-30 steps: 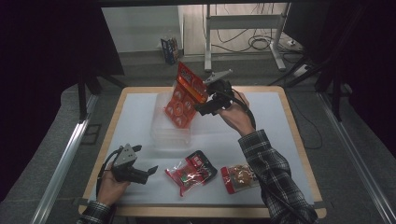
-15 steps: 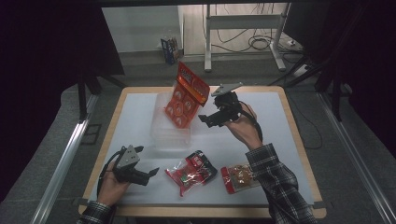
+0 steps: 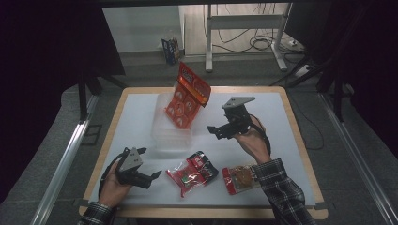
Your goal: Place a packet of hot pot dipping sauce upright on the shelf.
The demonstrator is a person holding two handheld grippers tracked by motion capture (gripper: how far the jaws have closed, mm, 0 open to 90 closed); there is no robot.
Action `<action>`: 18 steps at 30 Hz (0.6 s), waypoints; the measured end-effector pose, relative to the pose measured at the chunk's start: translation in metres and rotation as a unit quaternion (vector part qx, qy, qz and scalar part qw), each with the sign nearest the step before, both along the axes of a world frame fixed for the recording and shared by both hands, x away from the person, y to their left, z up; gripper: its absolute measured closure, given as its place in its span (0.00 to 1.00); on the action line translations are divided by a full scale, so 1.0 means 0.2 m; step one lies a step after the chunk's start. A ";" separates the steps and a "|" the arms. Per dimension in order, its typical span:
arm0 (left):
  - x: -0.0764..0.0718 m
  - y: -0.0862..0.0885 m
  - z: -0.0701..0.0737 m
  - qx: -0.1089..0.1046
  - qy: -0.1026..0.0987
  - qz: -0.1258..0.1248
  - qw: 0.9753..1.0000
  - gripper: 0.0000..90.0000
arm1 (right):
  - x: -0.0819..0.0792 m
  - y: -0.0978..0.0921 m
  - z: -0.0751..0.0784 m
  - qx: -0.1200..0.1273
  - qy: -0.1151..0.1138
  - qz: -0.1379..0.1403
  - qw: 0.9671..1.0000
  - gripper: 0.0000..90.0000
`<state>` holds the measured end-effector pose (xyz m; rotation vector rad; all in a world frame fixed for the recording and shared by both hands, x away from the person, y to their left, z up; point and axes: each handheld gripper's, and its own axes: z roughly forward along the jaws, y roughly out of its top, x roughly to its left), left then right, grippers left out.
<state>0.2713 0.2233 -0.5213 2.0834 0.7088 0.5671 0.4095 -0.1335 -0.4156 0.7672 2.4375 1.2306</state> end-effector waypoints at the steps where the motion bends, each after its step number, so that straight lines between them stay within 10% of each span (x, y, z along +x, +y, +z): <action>1: 0.00 0.00 0.00 -0.003 0.001 -0.001 1.000 0.01 | -0.01 -0.01 -0.01 0.001 -0.001 0.000 1.000 0.00; 18: 0.00 0.02 0.02 -0.050 0.016 -0.004 0.999 0.00 | -0.13 -0.12 -0.10 0.016 0.008 -0.006 1.000 0.00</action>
